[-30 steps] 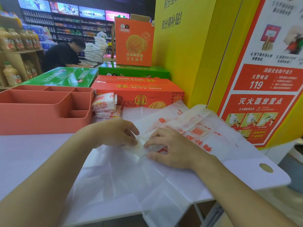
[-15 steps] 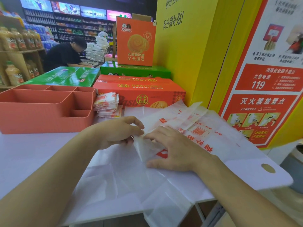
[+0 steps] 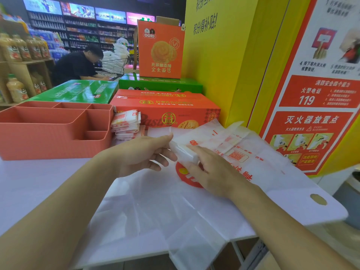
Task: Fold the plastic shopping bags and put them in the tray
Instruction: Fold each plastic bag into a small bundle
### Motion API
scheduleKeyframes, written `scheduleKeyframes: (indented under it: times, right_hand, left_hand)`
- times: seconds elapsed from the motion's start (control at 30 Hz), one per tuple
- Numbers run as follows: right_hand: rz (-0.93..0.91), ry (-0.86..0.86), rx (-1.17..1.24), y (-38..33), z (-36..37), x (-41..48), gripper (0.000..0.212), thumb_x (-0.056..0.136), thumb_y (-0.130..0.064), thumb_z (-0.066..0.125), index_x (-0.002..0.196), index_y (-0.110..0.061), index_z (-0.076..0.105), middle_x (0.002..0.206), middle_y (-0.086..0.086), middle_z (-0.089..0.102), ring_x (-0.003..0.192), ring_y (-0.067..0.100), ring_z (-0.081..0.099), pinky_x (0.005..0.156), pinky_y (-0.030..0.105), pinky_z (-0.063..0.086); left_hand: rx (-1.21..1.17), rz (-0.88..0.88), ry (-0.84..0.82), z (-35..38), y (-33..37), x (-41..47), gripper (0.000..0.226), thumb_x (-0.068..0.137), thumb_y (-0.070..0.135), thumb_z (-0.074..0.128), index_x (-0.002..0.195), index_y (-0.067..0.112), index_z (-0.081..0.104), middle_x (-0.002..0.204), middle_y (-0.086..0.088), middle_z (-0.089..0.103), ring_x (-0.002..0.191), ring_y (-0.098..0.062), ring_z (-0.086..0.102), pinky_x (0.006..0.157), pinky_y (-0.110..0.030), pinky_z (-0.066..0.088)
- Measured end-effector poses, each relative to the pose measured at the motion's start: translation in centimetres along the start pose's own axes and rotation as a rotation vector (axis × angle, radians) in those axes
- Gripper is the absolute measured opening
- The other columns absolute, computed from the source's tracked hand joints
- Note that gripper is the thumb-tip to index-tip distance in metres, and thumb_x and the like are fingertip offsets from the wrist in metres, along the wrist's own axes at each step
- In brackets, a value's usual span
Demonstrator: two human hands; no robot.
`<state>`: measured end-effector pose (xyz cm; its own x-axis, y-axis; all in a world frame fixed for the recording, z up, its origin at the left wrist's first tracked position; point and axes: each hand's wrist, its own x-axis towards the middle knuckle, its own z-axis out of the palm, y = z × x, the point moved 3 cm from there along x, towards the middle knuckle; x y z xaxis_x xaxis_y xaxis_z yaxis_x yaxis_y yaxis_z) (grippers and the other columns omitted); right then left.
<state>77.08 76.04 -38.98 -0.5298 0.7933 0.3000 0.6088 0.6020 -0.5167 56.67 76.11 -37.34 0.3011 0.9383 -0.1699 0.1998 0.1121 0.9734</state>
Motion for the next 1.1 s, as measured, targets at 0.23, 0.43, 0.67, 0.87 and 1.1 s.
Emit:
scheduleKeyframes:
  times: [0.23, 0.43, 0.67, 0.87, 1.1]
  right_hand:
    - [0.056, 0.005, 0.152, 0.2, -0.3, 0.1, 0.023, 0.093, -0.056, 0.039, 0.104, -0.043, 0.055, 0.104, -0.015, 0.05, 0.097, 0.005, 0.056, 0.081, 0.031, 0.048]
    - [0.151, 0.107, 0.2, 1.1, -0.7, 0.3, 0.047, 0.089, -0.055, 0.049, 0.107, -0.016, 0.066, 0.094, 0.005, 0.073, 0.091, 0.025, 0.068, 0.082, 0.054, 0.055]
    - [0.172, 0.211, 0.4, 1.5, -1.7, 0.2, 0.026, 0.086, -0.025, 0.06, 0.085, 0.0, 0.063, 0.078, 0.019, 0.068, 0.068, 0.024, 0.063, 0.066, 0.057, 0.055]
    - [0.143, 0.161, 0.328, 1.2, -1.6, 0.1, 0.033, 0.102, -0.031, 0.058, 0.085, -0.007, 0.073, 0.076, 0.009, 0.075, 0.072, 0.027, 0.072, 0.069, 0.047, 0.059]
    - [0.276, 0.176, 0.336, 1.6, -1.9, 0.1, 0.05, 0.101, -0.03, 0.058, 0.056, -0.01, 0.063, 0.055, -0.003, 0.066, 0.053, 0.009, 0.063, 0.056, 0.023, 0.048]
  left_hand:
    - [0.313, 0.12, -0.026, 0.4, -0.3, -0.2, 0.035, 0.088, 0.047, 0.072, 0.109, 0.02, 0.075, 0.097, 0.001, 0.069, 0.085, -0.01, 0.055, 0.077, -0.026, 0.048]
    - [0.425, 0.161, 0.123, 0.8, -0.9, 0.7, 0.011, 0.091, 0.038, 0.071, 0.101, 0.034, 0.073, 0.069, 0.016, 0.064, 0.062, -0.003, 0.054, 0.062, -0.025, 0.043]
    - [0.566, 0.322, 0.2, 2.1, -1.1, 1.2, 0.015, 0.092, 0.022, 0.07, 0.107, 0.025, 0.07, 0.102, 0.01, 0.073, 0.075, 0.001, 0.064, 0.069, -0.014, 0.046]
    - [0.568, 0.346, 0.237, 2.0, -0.7, 1.0, 0.017, 0.098, 0.027, 0.062, 0.087, 0.014, 0.065, 0.074, 0.0, 0.063, 0.067, -0.007, 0.054, 0.066, -0.024, 0.046]
    - [0.634, 0.306, 0.232, 2.3, -1.1, 1.4, 0.033, 0.103, 0.036, 0.048, 0.093, 0.006, 0.059, 0.083, -0.009, 0.061, 0.073, -0.017, 0.053, 0.073, -0.036, 0.046]
